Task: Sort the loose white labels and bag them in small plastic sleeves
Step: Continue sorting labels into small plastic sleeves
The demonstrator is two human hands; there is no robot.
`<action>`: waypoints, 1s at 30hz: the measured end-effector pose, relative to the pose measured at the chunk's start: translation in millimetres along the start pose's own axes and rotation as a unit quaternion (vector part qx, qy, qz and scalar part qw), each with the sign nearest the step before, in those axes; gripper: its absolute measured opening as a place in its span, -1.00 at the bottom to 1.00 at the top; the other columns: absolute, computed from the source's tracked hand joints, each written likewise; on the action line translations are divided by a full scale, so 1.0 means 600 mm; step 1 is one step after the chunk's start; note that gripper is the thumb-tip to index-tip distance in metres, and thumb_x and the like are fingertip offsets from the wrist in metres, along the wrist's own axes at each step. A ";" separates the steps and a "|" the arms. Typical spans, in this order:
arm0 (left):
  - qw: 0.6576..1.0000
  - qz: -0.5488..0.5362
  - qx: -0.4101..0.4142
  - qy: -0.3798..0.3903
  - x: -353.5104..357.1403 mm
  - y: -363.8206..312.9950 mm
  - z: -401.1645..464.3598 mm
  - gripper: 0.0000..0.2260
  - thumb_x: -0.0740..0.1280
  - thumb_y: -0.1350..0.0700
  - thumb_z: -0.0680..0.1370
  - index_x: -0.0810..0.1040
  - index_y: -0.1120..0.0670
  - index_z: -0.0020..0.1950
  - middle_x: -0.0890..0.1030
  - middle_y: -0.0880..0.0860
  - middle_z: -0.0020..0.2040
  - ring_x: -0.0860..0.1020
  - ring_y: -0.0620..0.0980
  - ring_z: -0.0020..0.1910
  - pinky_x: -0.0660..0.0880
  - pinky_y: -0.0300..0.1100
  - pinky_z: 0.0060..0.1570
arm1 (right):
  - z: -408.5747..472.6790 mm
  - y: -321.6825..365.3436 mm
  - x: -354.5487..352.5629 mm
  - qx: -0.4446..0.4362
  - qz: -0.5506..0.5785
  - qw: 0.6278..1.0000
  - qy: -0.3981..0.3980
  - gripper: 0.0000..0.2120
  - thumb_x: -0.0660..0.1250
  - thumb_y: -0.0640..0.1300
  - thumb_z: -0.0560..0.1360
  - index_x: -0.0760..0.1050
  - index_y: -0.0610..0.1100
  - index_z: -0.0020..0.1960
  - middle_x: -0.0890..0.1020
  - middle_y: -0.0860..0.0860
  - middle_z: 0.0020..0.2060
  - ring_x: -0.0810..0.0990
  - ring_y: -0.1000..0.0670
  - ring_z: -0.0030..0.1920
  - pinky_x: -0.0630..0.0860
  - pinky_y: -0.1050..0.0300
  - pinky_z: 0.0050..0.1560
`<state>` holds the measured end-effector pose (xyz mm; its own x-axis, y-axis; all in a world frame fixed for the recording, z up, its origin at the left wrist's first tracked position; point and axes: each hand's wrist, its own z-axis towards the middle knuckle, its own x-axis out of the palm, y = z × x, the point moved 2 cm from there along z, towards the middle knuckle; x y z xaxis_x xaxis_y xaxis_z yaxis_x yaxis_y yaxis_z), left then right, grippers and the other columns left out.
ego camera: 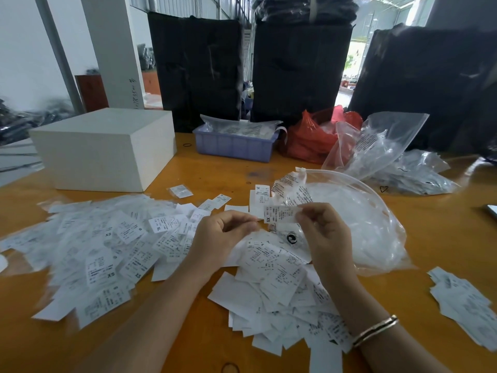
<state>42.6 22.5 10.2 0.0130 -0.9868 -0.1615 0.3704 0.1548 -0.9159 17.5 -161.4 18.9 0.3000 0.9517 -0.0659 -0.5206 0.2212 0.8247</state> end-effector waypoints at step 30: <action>0.998 0.048 0.043 0.021 -0.001 0.004 0.001 -0.89 0.36 -0.13 0.36 0.61 -0.14 -0.21 0.65 -0.23 -0.29 0.60 -0.29 -0.26 0.47 -0.47 -0.26 | -0.002 -0.010 0.011 -0.007 -0.109 0.993 0.052 -0.68 0.35 -0.26 0.49 0.48 0.20 -0.11 0.60 0.13 -0.25 0.56 0.17 -0.19 0.51 0.32 -0.17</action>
<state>44.0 23.5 8.5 0.0135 -0.9642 -0.2648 0.4472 0.2427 -0.8609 21.4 -156.4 12.7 0.3235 0.8971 -0.3008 -0.4632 0.4274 0.7764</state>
